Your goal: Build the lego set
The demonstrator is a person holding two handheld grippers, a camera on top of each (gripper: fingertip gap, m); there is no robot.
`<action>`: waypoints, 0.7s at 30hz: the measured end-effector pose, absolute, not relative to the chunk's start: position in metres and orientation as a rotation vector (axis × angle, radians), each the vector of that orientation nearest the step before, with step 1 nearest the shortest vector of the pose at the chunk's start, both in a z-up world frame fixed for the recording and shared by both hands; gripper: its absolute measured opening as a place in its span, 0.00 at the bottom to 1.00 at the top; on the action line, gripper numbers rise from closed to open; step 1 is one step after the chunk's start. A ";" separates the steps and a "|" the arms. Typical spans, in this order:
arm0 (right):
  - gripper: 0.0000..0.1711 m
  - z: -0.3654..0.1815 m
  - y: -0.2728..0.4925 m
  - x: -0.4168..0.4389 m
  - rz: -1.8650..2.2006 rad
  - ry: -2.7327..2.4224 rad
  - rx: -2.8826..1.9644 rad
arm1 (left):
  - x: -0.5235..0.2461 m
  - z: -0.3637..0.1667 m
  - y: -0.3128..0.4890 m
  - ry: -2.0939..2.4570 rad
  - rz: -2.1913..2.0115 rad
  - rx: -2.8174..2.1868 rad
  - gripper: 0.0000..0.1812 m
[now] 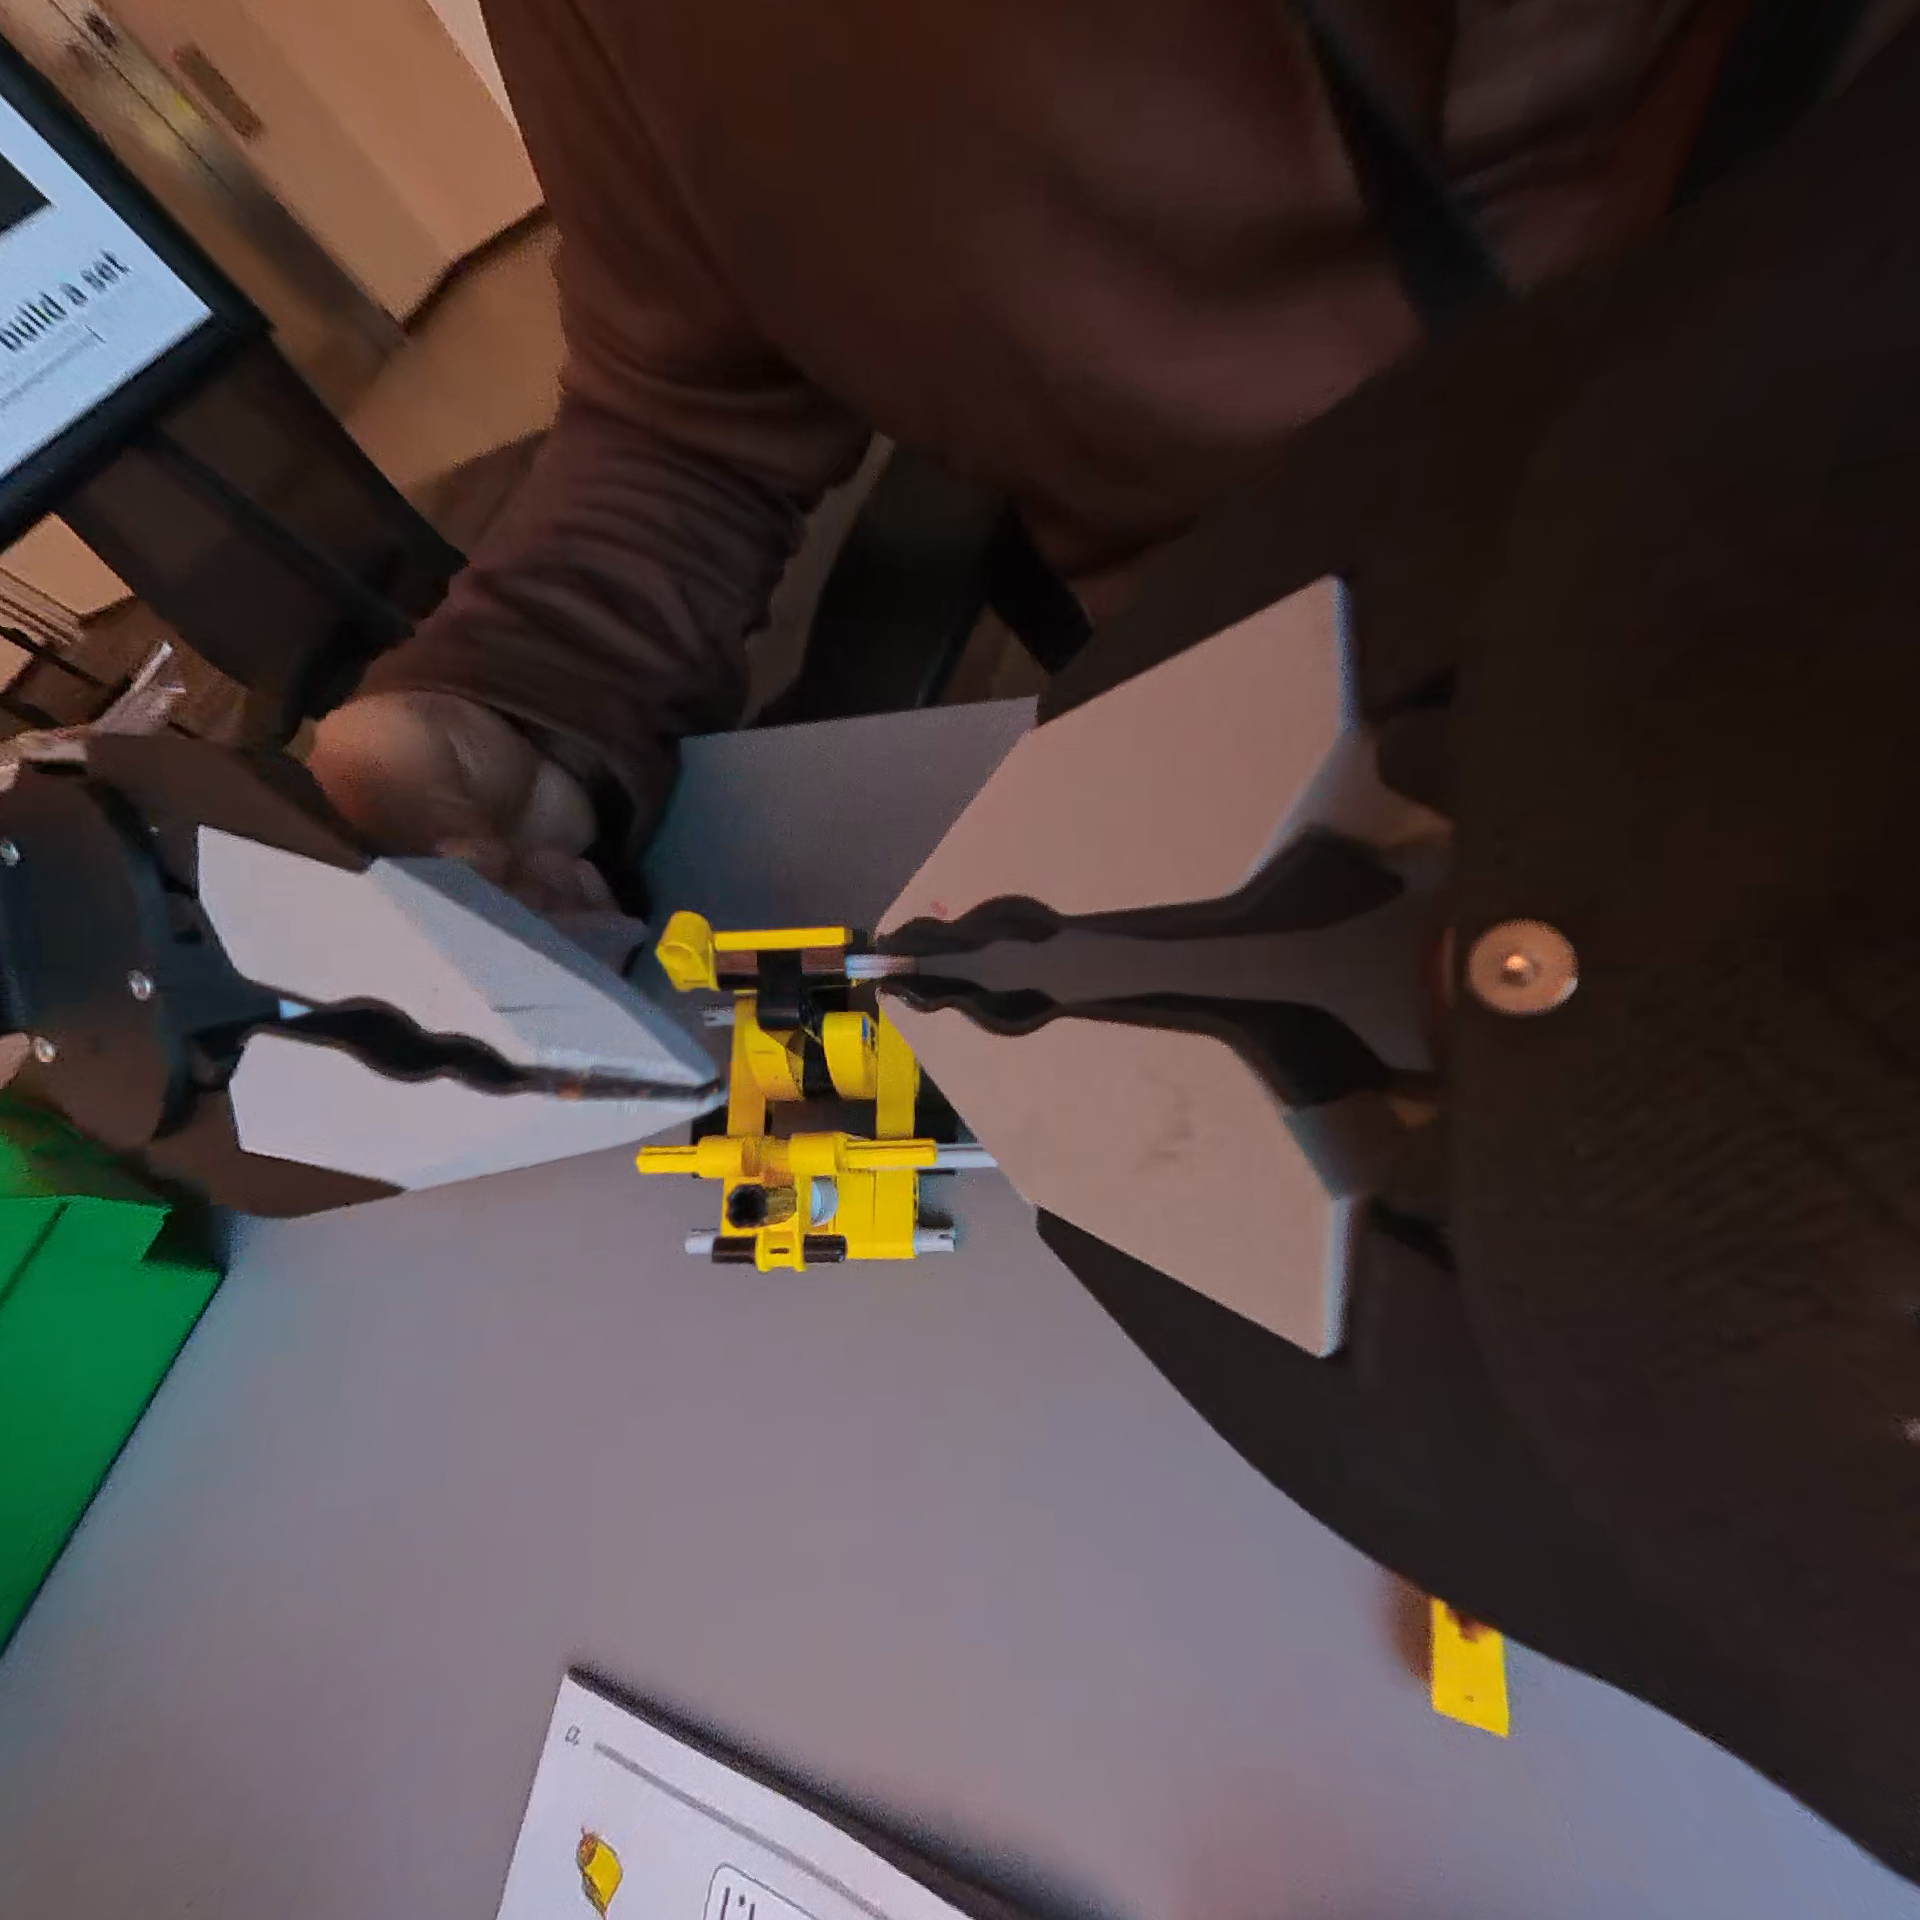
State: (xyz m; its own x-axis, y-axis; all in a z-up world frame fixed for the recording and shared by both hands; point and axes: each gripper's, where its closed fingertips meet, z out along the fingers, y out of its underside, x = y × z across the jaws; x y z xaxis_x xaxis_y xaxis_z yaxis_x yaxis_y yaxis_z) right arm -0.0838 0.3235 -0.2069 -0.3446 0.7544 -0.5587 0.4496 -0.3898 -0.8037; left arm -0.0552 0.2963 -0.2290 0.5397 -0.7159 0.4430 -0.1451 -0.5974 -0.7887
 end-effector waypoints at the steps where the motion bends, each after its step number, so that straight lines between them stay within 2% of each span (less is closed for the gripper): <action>1: 0.00 -0.206 0.326 -0.083 1.819 -1.551 -1.637 | -0.054 -0.227 0.296 0.687 -1.051 -2.054 0.01; 2: 0.01 -0.204 0.330 -0.082 1.836 -1.523 -1.643 | -0.054 -0.226 0.296 0.689 -1.061 -2.052 0.01; 3: 0.07 -0.203 0.335 -0.081 1.842 -1.495 -1.640 | -0.056 -0.225 0.297 0.685 -1.058 -2.049 0.01; 8: 0.14 -0.192 0.350 -0.059 1.823 -1.431 -1.561 | -0.056 -0.226 0.298 0.691 -1.069 -2.057 0.01; 12: 0.10 -0.198 0.334 -0.044 1.787 -1.518 -1.549 | -0.053 -0.230 0.301 0.725 -1.015 -2.065 0.01; 21: 0.11 -0.223 0.319 -0.033 1.553 -1.654 -1.673 | -0.051 -0.233 0.299 0.745 -1.020 -2.080 0.01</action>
